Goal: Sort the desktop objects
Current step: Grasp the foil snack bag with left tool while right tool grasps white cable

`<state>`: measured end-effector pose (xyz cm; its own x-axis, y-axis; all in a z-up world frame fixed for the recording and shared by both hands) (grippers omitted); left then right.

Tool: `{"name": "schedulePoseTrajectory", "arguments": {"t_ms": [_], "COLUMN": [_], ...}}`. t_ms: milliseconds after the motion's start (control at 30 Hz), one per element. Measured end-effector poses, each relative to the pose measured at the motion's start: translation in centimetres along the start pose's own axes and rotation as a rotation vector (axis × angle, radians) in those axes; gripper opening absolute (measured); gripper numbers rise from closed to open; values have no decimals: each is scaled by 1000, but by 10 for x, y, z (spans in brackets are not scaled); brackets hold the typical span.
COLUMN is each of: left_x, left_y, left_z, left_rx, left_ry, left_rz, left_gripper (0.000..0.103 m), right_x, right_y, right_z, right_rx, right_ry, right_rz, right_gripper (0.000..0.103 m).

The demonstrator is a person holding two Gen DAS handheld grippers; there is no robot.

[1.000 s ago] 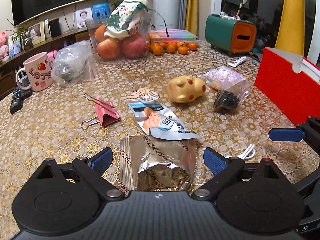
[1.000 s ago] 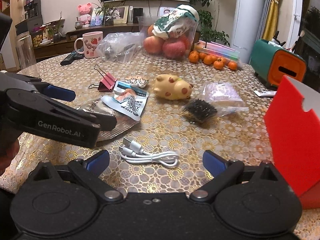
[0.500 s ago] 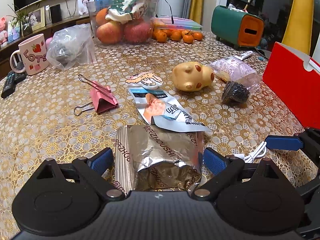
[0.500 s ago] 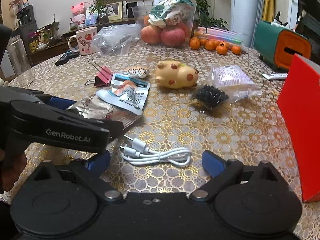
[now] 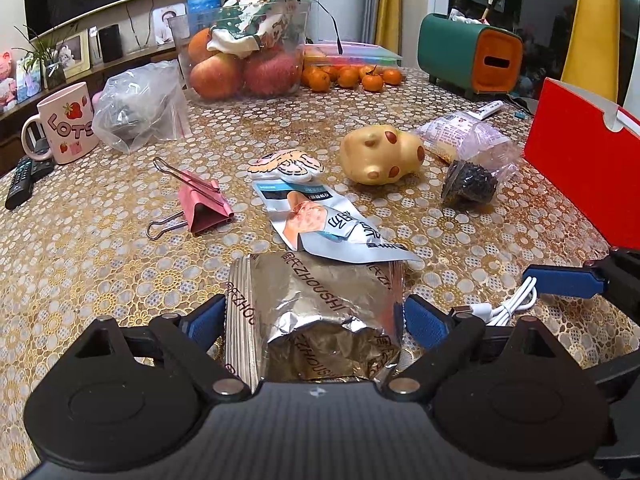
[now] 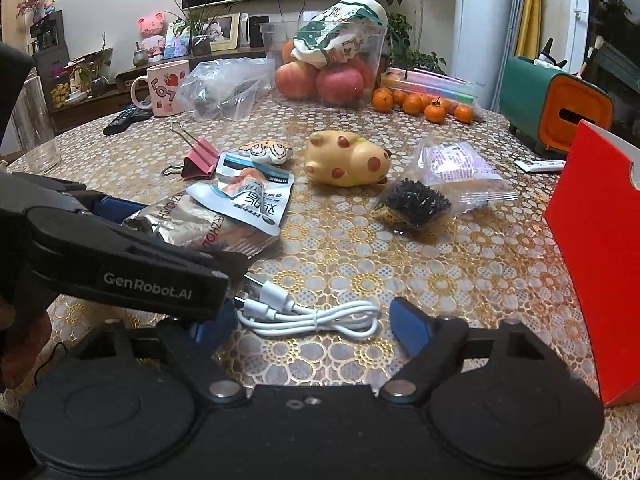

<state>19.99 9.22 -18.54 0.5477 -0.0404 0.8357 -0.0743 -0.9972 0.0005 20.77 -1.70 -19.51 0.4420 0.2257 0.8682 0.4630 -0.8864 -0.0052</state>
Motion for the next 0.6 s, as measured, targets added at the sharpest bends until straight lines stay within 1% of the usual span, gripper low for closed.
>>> {"name": "schedulePoseTrajectory", "arguments": {"t_ms": [133,233,300,367,600], "left_x": [0,1,1,1,-1], "left_y": [0,-1,-2,-2,1], "left_z": [-1,-3,-5,-6,-14], "left_rx": [3,7,6,6,8], "left_ry": [-2,-4,-2,-4,-17], "left_rz": [-2,-6,-8,-4,-25], "left_gripper": [90,83,77,74,59], "right_x": [1,1,0,0,4], "right_y": [-1,-1,1,5,19], "right_z": [0,-2,-3,-6,-18], "right_rx": [1,4,1,-7,-26], "right_ry": [2,1,-1,-1,11], "right_rz": [-2,0,10,14,28], "right_gripper": [76,76,76,75,75]}}
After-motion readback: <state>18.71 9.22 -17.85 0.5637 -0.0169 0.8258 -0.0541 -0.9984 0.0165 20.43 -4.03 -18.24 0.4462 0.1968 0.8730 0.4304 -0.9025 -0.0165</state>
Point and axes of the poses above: each gripper's, at about its wrist camera, not at the fingertips, and z roughly the way its jaws point, y to its right, x to its top, the point moved 10 cm from there along z, roughly the way its jaws point, and after that the axes turned 11 degrees about y, right-handed, at the moved point
